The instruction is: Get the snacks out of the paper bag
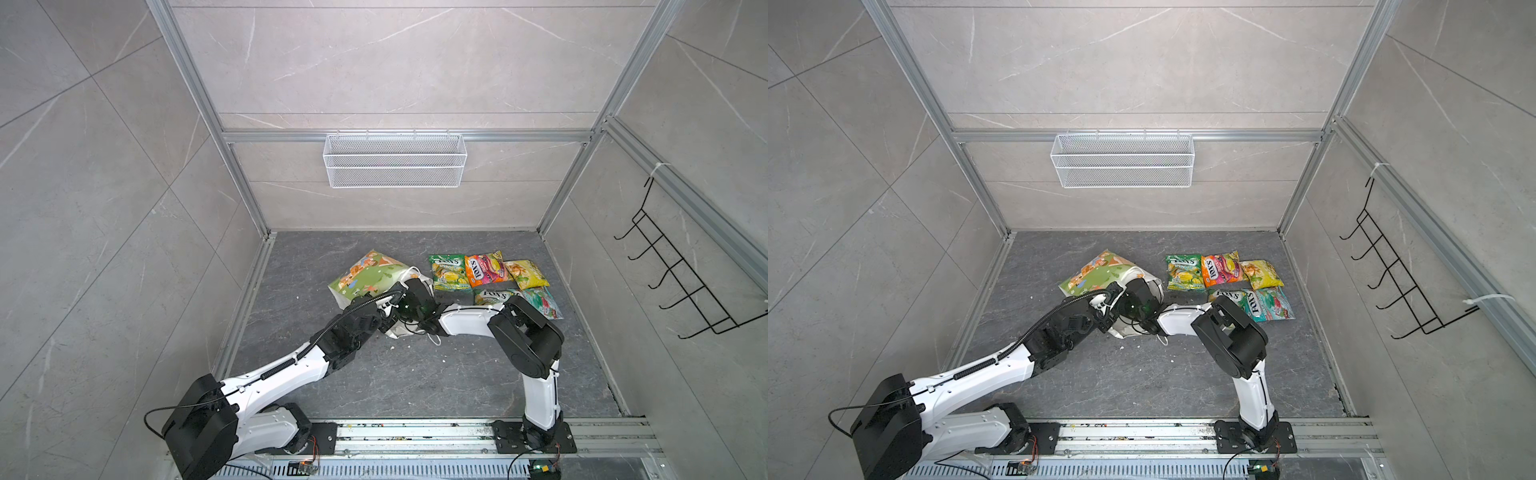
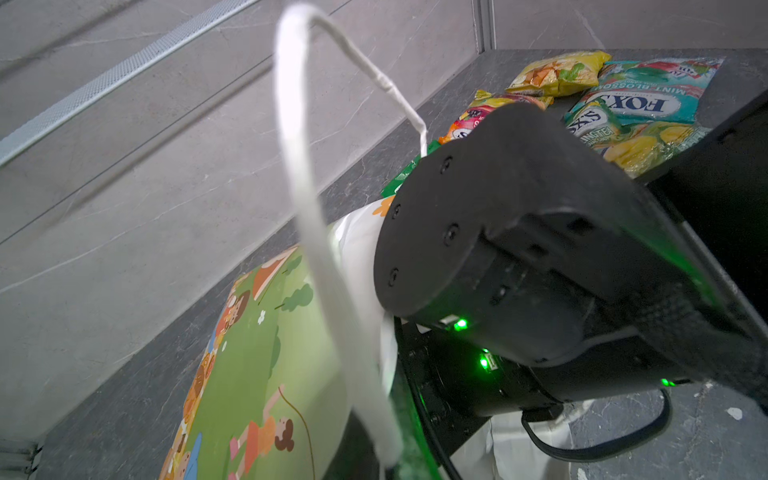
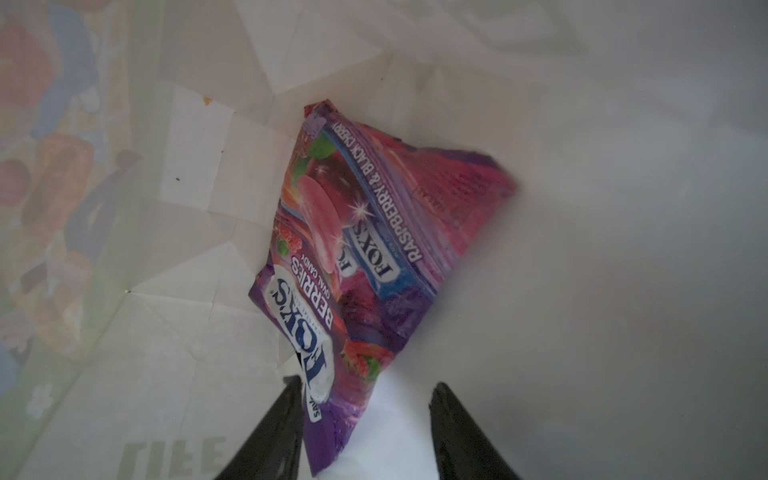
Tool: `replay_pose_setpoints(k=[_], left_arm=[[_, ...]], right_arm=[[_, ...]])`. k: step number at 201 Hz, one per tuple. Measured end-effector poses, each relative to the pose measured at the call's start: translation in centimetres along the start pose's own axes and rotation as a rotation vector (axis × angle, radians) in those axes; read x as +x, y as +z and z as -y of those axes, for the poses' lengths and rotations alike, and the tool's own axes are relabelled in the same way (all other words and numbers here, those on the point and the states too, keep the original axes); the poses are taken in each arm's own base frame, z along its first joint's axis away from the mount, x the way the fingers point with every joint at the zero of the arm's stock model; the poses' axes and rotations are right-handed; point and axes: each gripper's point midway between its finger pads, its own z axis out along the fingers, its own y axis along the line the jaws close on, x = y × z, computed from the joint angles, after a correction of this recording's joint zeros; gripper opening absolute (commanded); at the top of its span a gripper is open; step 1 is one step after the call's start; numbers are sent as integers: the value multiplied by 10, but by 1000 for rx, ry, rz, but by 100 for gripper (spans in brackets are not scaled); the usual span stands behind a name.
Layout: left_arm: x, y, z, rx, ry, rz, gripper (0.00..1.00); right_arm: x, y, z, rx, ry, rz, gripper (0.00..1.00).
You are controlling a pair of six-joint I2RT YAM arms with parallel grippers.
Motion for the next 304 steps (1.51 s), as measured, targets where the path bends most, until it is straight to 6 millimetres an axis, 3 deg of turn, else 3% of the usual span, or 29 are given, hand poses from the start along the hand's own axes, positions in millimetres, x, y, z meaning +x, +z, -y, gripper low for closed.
replay_pose_setpoints(k=[16, 94, 128, 157, 192, 239, 269, 304], left_arm=[[3, 0, -1, -1, -5, -13, 0], [10, 0, -9, -35, -24, -43, 0], [12, 0, -11, -50, -23, -50, 0], [12, 2, -6, -42, -19, -46, 0], [12, 9, -2, -41, -18, -35, 0], [13, 14, -2, -47, -22, -32, 0], [13, 14, -3, -49, -26, -32, 0], [6, 15, -8, -59, -46, -29, 0]], right_arm=[[-3, 5, -4, -11, 8, 7, 45], [-16, 32, -25, -90, 51, 67, 3], [-16, 32, -22, -83, 46, 73, 0], [-10, 23, -8, -54, 32, 67, 0], [-3, -6, 10, -9, -1, 72, 0], [-16, -51, 8, -23, -23, 140, 0], [-15, -65, 14, -31, -31, 159, 0], [1, -69, 29, -33, -60, 147, 0]])
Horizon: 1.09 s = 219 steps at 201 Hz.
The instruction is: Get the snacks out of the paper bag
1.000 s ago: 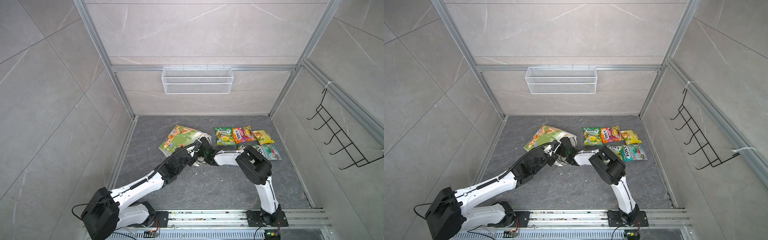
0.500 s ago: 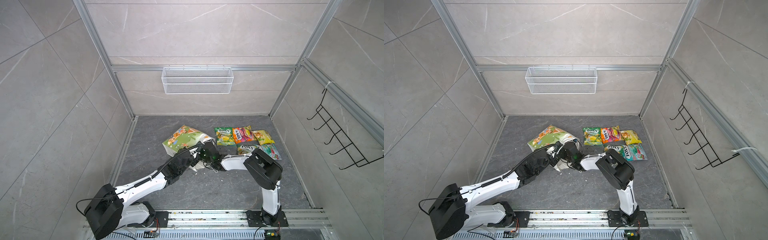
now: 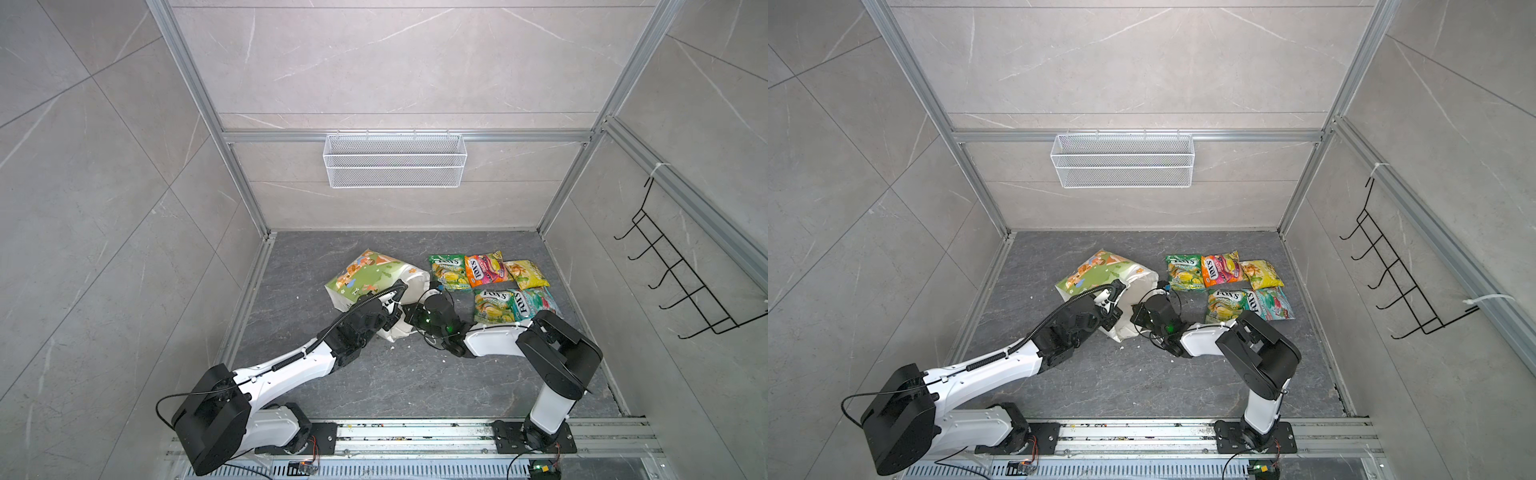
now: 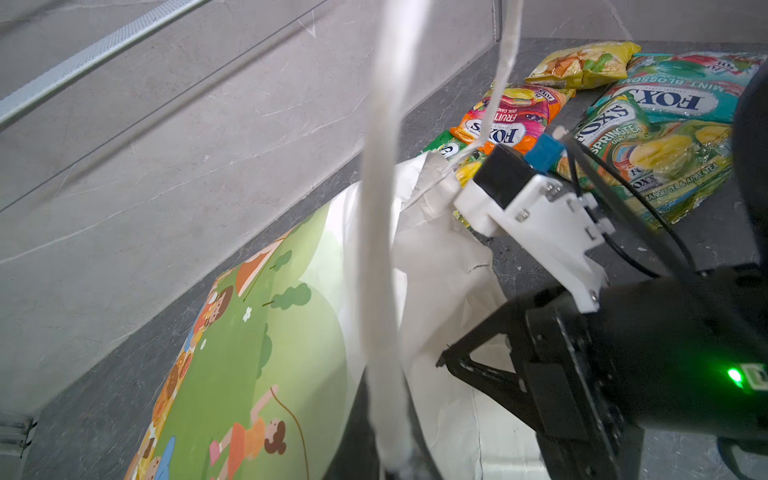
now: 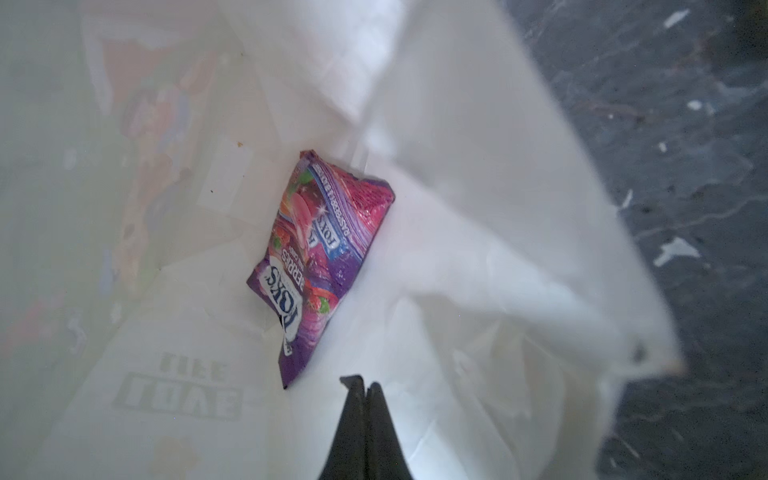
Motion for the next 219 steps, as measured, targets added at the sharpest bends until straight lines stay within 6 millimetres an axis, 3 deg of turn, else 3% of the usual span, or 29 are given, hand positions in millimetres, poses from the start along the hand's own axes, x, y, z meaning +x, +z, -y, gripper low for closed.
replay_pose_setpoints(k=[30, 69, 122, 149, 164, 180, 219], left_arm=[[-8, 0, -5, -8, -18, 1, 0], [-11, 0, -5, 5, -25, -7, 0], [-11, -1, 4, 56, -23, -3, 0], [-13, -3, 5, 65, -24, 2, 0], [-15, -5, 4, 65, -25, 9, 0], [-17, -7, 4, 68, -26, 15, 0], [-17, -7, 8, 93, -25, 17, 0]], right_arm=[[8, -4, -3, -42, -29, 7, 0], [15, -4, -26, -114, -99, -2, 4], [18, 24, -53, -187, -133, -34, 11], [24, 33, -44, -165, -105, -62, 16], [23, 38, -34, -134, -72, -74, 30], [20, 41, -25, -102, -42, -81, 36], [14, 53, -22, -67, 25, -103, 44]])
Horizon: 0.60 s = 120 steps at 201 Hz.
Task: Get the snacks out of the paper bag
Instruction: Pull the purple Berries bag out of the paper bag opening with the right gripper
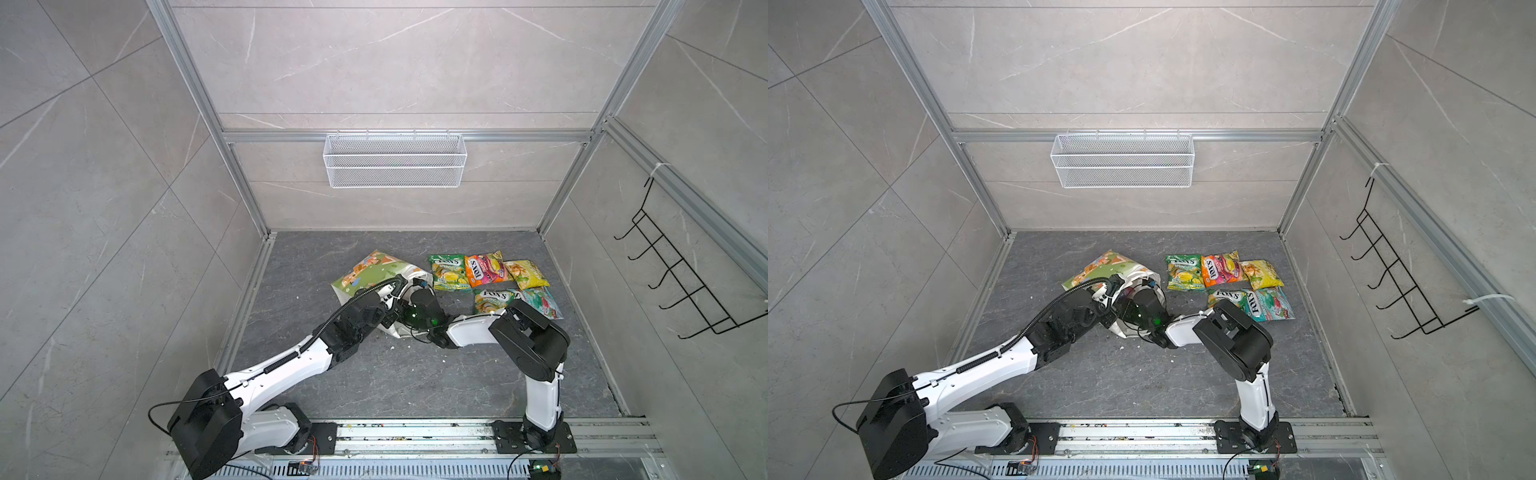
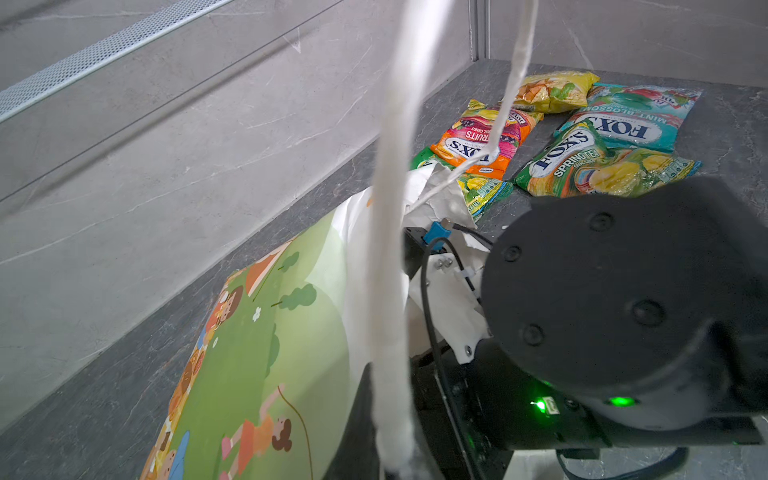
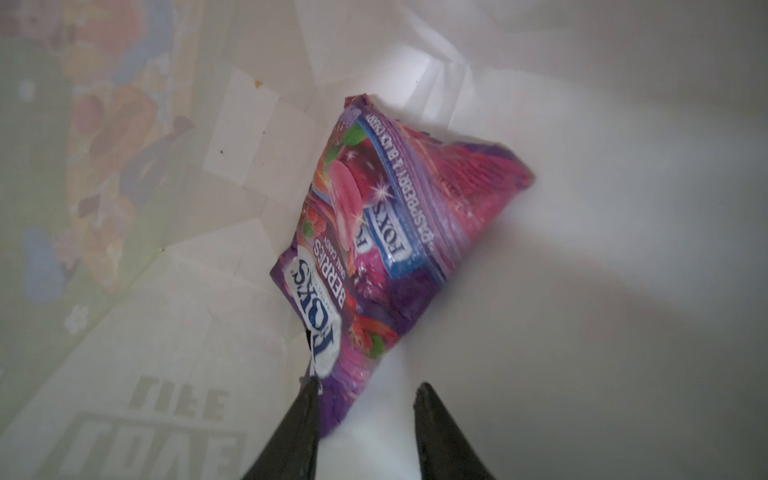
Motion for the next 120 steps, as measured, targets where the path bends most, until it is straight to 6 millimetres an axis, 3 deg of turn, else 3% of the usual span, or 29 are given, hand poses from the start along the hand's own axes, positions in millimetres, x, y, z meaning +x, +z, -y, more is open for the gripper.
replay_pose_setpoints(k=[38, 66, 101, 120], left_arm=[[3, 1, 9, 46, 3, -8, 0], [7, 1, 10, 52, 6, -22, 0], [6, 2, 10, 51, 7, -20, 0], [6, 4, 9, 46, 7, -18, 0]], right_arm=[[-3, 20, -3, 11, 63, -14, 49], [-7, 36, 2, 20, 107, -16, 47], [-5, 58, 11, 32, 153, -12, 13], [-5, 63, 11, 29, 168, -10, 3]])
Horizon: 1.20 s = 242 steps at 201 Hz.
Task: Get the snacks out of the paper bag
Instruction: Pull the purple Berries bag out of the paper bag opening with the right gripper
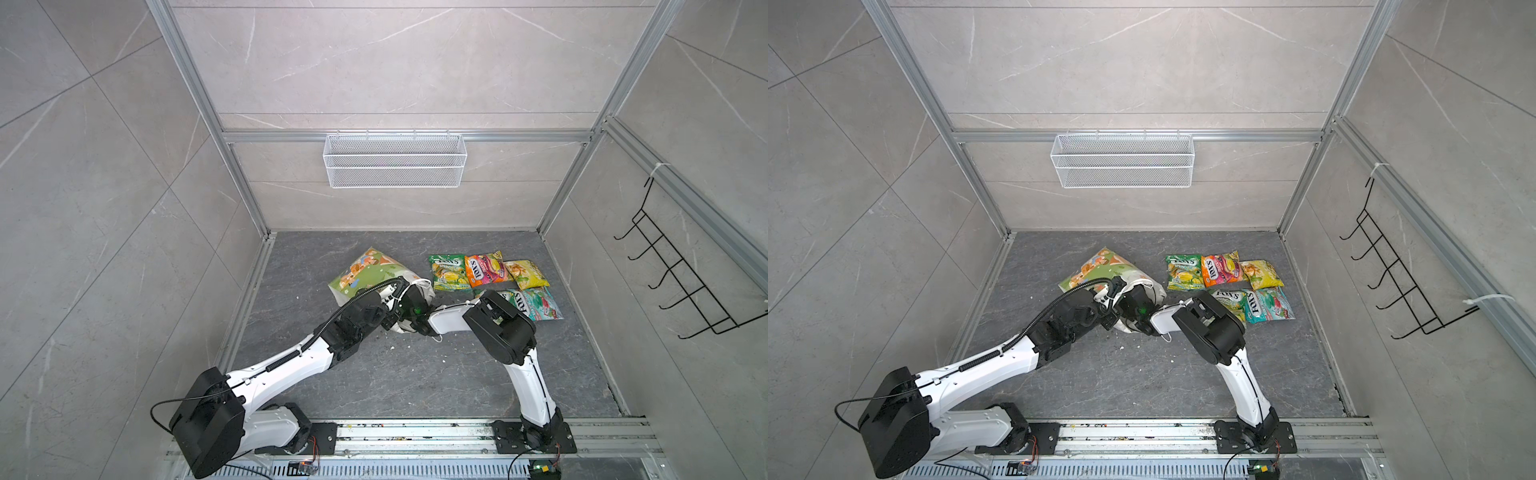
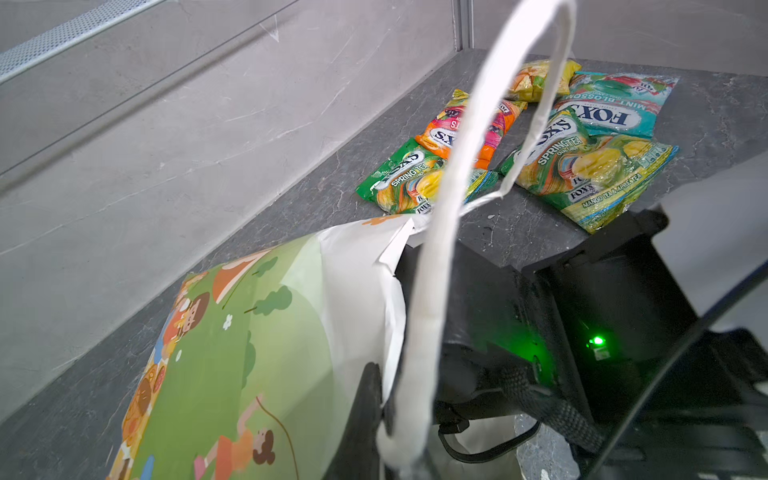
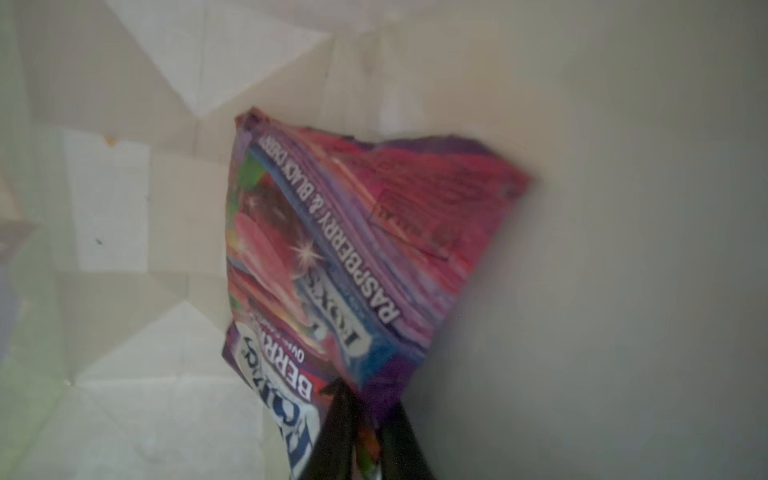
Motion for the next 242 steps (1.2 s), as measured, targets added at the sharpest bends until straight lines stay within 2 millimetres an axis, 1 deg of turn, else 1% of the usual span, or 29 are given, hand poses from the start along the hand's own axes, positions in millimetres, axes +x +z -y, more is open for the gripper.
replay_pose_setpoints(k=[11, 31, 46, 80, 119, 145, 160, 195, 238, 242], left_arm=[[-1, 1, 0, -5, 0, 2, 0], [-1, 1, -1, -18, 2, 2, 0], [-2, 1, 0, -21, 4, 4, 0], [-2, 6, -1, -49, 7, 7, 0], [11, 15, -5, -74, 9, -30, 0], [16, 15, -12, -100, 5, -44, 0], [18, 15, -15, -107, 3, -47, 0], [19, 15, -17, -116, 2, -52, 0], [21, 15, -20, -132, 2, -62, 0], [21, 15, -20, -131, 2, -62, 0]], right_arm=[[-1, 0, 0, 1, 8, 3, 0], [-1, -1, 1, 2, 3, 4, 0], [0, -5, 3, 8, 0, 3, 0], [-4, -27, 12, 31, 4, 16, 0], [-2, -62, 7, 27, -16, 34, 0], [-4, -83, 13, 37, -13, 50, 0], [-6, -90, 17, 45, -16, 56, 0], [-7, -104, 18, 52, -32, 71, 0], [-17, -119, 12, 60, -51, 94, 0], [-18, -120, 13, 64, -51, 95, 5]])
